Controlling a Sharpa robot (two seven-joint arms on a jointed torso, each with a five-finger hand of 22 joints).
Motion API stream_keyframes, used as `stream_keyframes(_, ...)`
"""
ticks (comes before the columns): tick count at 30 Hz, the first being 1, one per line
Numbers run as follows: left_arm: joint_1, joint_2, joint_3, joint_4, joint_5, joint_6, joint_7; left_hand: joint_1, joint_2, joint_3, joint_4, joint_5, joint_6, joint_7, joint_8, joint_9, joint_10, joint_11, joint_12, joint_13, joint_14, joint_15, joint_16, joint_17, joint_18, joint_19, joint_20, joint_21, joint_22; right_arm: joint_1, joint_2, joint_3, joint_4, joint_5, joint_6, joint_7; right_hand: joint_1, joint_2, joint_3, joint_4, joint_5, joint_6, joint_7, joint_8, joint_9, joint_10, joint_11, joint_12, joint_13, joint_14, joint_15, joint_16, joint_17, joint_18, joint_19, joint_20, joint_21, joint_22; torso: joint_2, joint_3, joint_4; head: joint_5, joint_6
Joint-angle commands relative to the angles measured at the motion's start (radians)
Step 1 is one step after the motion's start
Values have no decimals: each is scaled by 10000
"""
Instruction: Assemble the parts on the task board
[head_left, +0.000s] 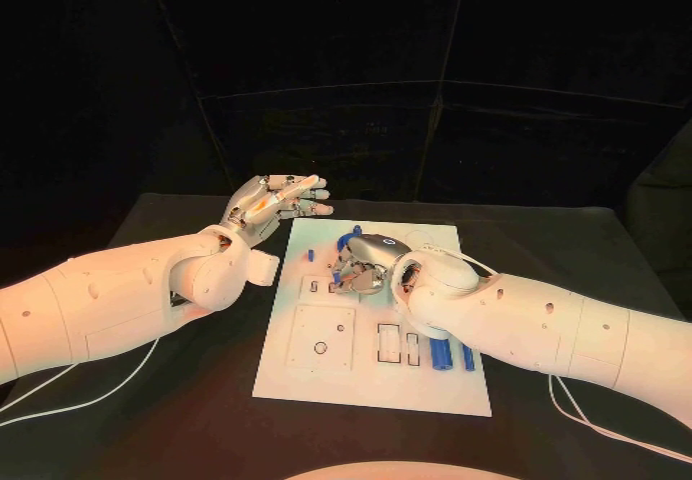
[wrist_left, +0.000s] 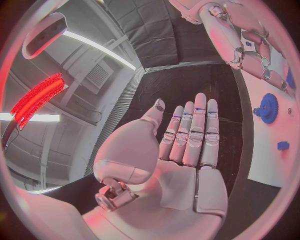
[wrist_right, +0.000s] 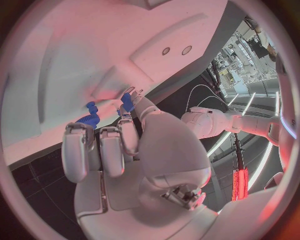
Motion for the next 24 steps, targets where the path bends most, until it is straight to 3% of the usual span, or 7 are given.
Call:
stream_keyframes(1, 21, 20, 10, -16, 14, 64, 42, 51, 59, 12, -65, 1, -7, 25, -36, 2, -35, 3, -68, -13, 46, 7, -41, 12, 158, 64, -22, -68, -13, 8, -12, 1, 41, -123, 289, -78, 8, 63, 74, -1, 23, 204, -111, 14, 7, -2, -46, -15, 408, 741, -1, -31, 1221, -116, 38, -29, 52, 1161, 1, 2, -5, 9, -25)
stream_keyframes(24, 18, 77, 8, -129, 14, 131, 18, 61, 64, 23, -78, 1, -9, 26, -39, 2, -37, 3, -69, -13, 45, 8, -51, 13, 158, 66, -22, -73, -18, -23, -161, -34, 104, -255, 753, -216, -101, -18, 88, 16, 3, 191, -97, -15, -5, -23, -33, -49, 384, 738, 12, -41, 1204, -113, 30, -16, 46, 1151, 3, 2, -1, 3, -86)
